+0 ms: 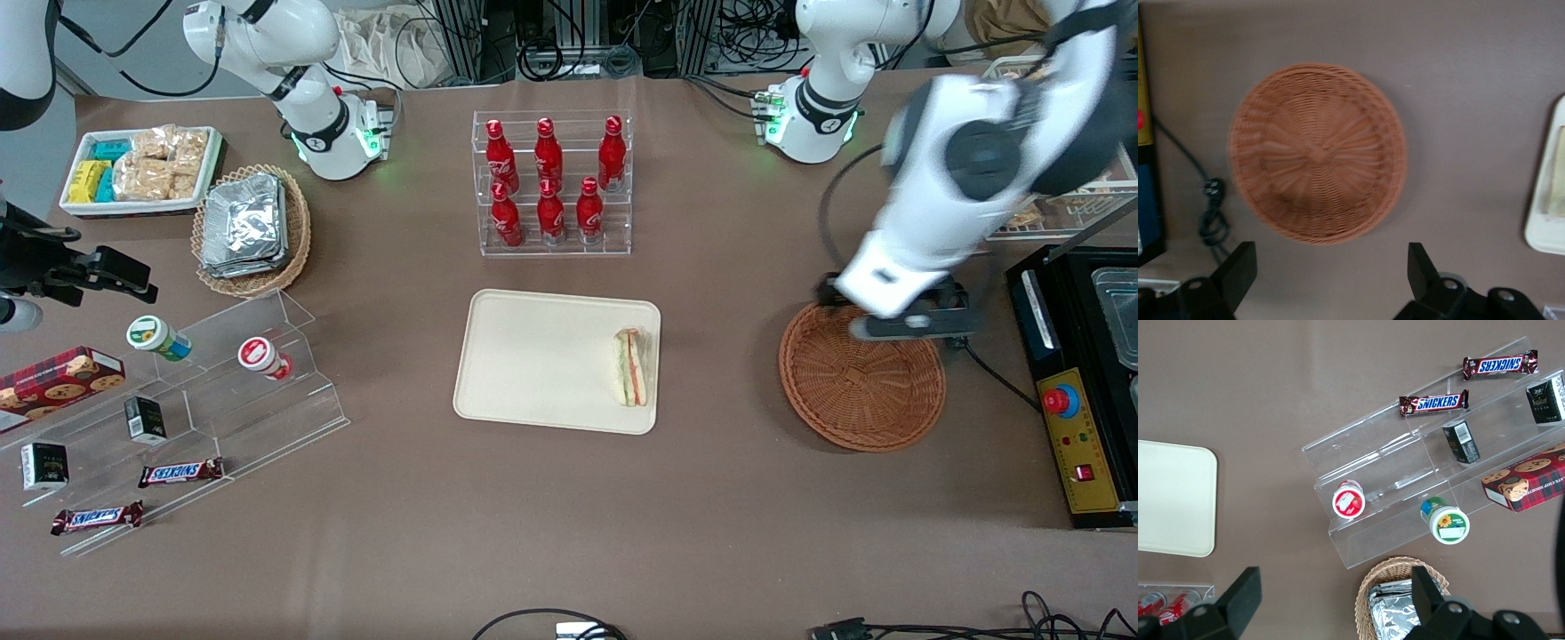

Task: Place sandwich from basket to tray

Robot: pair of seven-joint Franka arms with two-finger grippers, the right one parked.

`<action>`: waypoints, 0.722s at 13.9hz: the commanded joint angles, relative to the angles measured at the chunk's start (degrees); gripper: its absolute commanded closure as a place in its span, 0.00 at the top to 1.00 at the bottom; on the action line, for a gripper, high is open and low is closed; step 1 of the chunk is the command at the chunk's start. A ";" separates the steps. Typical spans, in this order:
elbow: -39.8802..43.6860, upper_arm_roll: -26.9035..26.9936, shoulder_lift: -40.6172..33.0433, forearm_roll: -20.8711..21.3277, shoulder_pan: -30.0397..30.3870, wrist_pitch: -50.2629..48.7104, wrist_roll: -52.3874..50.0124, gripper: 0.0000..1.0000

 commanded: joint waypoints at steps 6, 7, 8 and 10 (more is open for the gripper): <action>18.37 7.84 6.54 -2.00 -0.39 -13.35 8.88 1.00; 18.56 7.84 6.64 -2.00 -0.39 -13.97 8.88 1.00; 18.47 7.84 6.64 -2.00 -0.39 -13.98 8.88 1.00; 18.65 7.84 6.73 -2.09 -0.39 -13.89 8.88 1.00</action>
